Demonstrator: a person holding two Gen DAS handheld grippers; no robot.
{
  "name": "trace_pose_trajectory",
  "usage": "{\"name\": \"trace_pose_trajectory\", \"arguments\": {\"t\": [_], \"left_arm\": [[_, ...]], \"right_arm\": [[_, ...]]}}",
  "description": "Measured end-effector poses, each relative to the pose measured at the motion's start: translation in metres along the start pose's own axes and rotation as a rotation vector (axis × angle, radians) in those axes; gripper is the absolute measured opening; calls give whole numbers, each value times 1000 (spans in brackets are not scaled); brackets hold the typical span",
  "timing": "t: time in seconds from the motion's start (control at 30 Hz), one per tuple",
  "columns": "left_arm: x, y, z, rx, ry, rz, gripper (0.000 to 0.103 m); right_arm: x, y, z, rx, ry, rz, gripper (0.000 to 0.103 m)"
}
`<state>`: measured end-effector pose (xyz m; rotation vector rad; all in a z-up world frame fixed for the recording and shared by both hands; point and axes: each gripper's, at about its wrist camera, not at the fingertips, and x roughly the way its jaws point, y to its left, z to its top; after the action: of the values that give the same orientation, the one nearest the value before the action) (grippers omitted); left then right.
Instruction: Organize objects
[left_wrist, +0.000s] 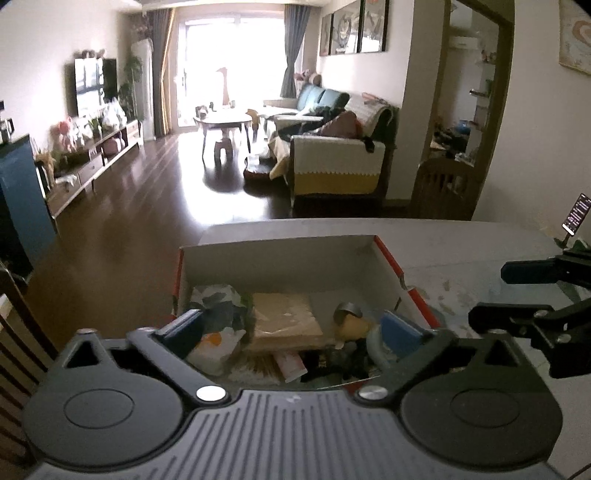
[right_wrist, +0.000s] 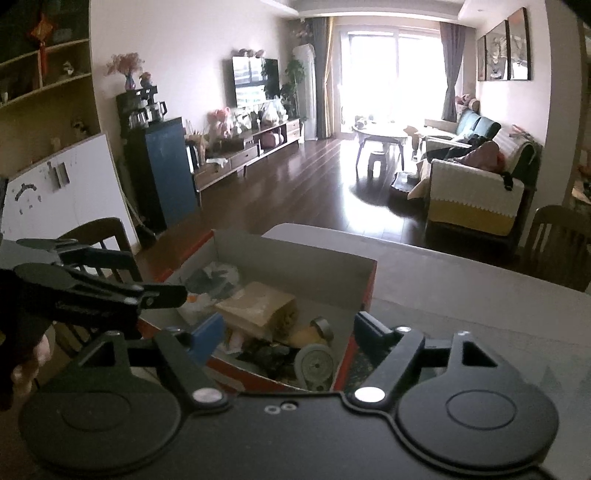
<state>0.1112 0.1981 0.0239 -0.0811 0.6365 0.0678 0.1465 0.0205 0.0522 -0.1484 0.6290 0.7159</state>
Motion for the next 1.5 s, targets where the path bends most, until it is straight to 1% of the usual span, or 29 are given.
{"name": "trace_pose_trajectory", "arguments": {"t": [0.13,0.3,0.57,0.73,1.1,1.27,1.5], "left_arm": [[-8,-3,-4,-6,-9,6,103],[-19,-14,-10,26,-33,29,103],[-31,-27,-19,39,-67,17,103],[-36,-34,-25,47,-74,46,103],[-39,-32,-37,-10,-41,24,103],[-41,-32,-44,-27,-34,32,103],[-44,-31,-52,-37,-27,46,103]], "right_arm": [[-6,-1,-5,18,-8,12,80],[-14,3,-13,10,-16,10,81],[-25,8,-18,-18,-28,17,81],[-26,10,-21,-18,-21,14,81],[-30,8,-32,4,-4,16,82],[-31,9,-35,6,1,15,82],[-28,8,-39,19,15,-13,82]]}}
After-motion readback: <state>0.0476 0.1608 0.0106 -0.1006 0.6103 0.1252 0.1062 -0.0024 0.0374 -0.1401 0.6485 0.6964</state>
